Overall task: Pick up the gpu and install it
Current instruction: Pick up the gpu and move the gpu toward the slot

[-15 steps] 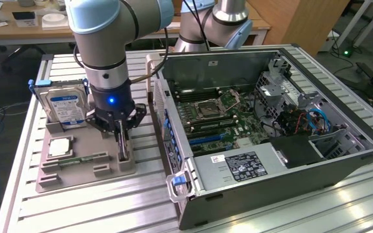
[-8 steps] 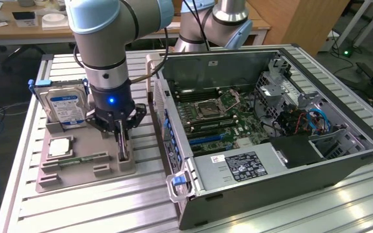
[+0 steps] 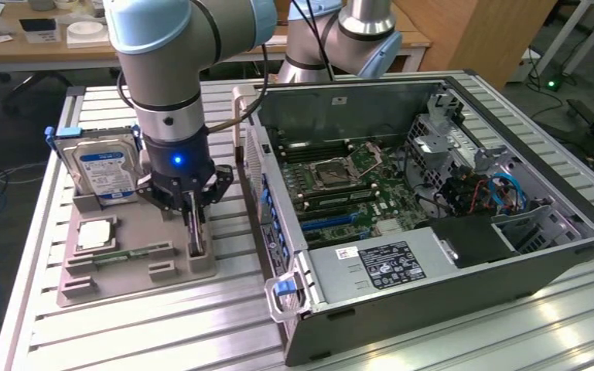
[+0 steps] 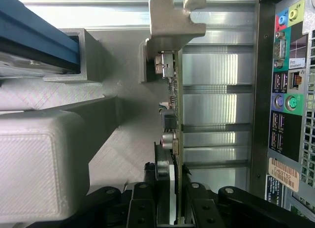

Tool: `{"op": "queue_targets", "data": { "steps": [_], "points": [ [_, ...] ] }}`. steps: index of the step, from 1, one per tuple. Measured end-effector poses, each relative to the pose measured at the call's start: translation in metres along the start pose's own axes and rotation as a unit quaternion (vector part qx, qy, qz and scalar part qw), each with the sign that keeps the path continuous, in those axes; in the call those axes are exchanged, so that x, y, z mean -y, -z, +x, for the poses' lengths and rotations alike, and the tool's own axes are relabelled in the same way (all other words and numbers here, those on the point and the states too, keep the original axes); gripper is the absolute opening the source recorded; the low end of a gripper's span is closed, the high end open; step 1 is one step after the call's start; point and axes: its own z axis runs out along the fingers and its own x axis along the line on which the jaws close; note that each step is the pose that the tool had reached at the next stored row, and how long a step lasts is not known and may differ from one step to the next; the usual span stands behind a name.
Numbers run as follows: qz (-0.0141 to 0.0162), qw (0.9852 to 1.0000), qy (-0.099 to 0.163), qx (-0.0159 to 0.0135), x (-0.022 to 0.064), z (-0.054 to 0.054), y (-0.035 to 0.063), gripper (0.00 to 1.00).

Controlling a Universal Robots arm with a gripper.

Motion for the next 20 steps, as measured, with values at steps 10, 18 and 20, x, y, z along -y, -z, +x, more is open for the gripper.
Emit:
{"op": "queue_targets", "data": {
  "steps": [10, 18, 20],
  "points": [
    [-0.0003, 1.0, 0.0, 0.0, 0.0005, 0.0, 0.0105, 0.28],
    [-0.0003, 1.0, 0.0, 0.0, 0.0009, -0.001, 0.0202, 0.28],
    [-0.0003, 1.0, 0.0, 0.0, 0.001, -0.001, 0.0225, 0.28]
  ]
}}
